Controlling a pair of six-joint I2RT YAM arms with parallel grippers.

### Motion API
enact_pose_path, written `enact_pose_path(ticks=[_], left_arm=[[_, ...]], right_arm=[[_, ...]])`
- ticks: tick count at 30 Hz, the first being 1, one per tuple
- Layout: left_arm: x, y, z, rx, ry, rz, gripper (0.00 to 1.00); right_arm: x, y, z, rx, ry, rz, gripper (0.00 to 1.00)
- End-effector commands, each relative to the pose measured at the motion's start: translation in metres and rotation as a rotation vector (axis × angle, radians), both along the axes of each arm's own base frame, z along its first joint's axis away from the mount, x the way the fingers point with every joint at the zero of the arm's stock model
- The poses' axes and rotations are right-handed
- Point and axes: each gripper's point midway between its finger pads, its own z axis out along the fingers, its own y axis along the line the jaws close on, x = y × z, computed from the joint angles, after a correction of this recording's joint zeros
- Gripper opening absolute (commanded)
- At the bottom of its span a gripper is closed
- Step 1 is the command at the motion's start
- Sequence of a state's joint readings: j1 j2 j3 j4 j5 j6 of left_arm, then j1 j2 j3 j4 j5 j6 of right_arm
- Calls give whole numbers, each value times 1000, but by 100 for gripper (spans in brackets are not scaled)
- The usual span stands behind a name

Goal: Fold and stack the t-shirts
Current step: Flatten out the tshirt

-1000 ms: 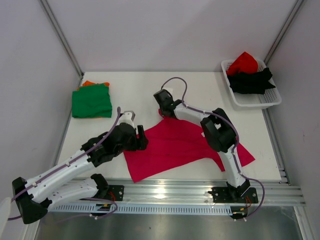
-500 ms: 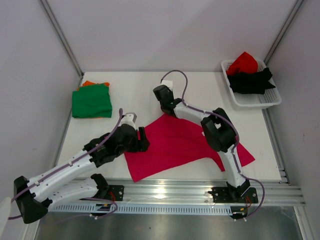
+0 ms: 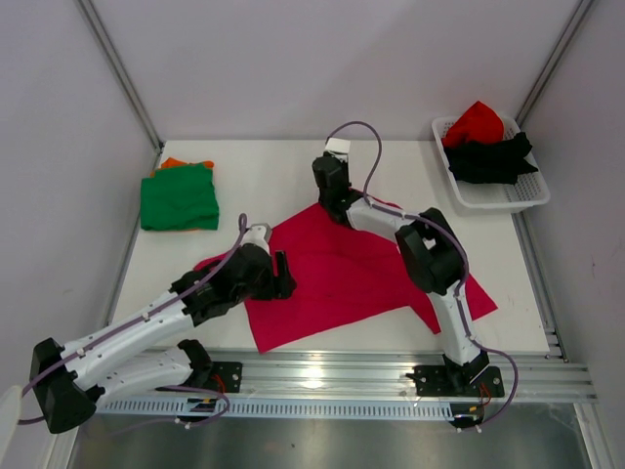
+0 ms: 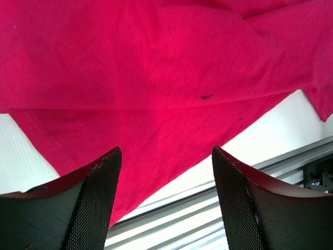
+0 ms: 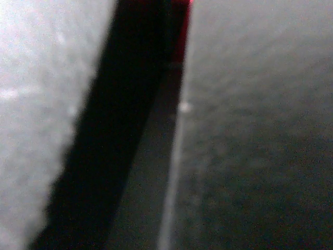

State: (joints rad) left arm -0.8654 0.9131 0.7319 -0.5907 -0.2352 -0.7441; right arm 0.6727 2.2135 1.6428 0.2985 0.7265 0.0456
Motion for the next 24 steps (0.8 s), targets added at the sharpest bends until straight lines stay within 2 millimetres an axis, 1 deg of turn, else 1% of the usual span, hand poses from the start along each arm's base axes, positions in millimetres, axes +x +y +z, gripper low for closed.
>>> enact_pose_path(ticks=[1,2,3,4,5,6,7,8,11,14,17,21,24], left_arm=[[3,-6,2,-39,0,10,73],[3,-6,1,-41,2,11,73],[3,-5,0,-38,3,12,72],[2,-5,-1,-38,3,12,73],[2,-5,-1,-36,5,12,73],[2,-5,0,-41,1,15,73],[2,-5,-1,-39,3,15,73],[2,-5,-2,-39,3,15,73],[3,-6,-2,-39,7,13,72],[3,-9,-2,-41,12,8,73],[2,-8,-4,-39,16,8,73],[2,-5,-4,-31,14,15,73],[1,-3,-3,-26,9,16,73]], right_arm=[[19,-22,95,65,-213,-133,0],[22,-28,100,44,-220,-160,0],[25,-44,105,28,-225,-233,0],[30,-49,117,35,-247,-273,0],[31,-57,122,20,-247,-306,0],[34,-71,127,19,-252,-355,0],[35,-76,133,28,-261,-373,0],[35,-82,143,45,-278,-392,0],[37,-99,158,69,-305,-429,0],[42,-114,161,61,-301,-459,0],[43,-121,160,60,-295,-468,0],[41,-126,151,55,-287,-485,0],[41,-134,148,52,-290,-529,0]])
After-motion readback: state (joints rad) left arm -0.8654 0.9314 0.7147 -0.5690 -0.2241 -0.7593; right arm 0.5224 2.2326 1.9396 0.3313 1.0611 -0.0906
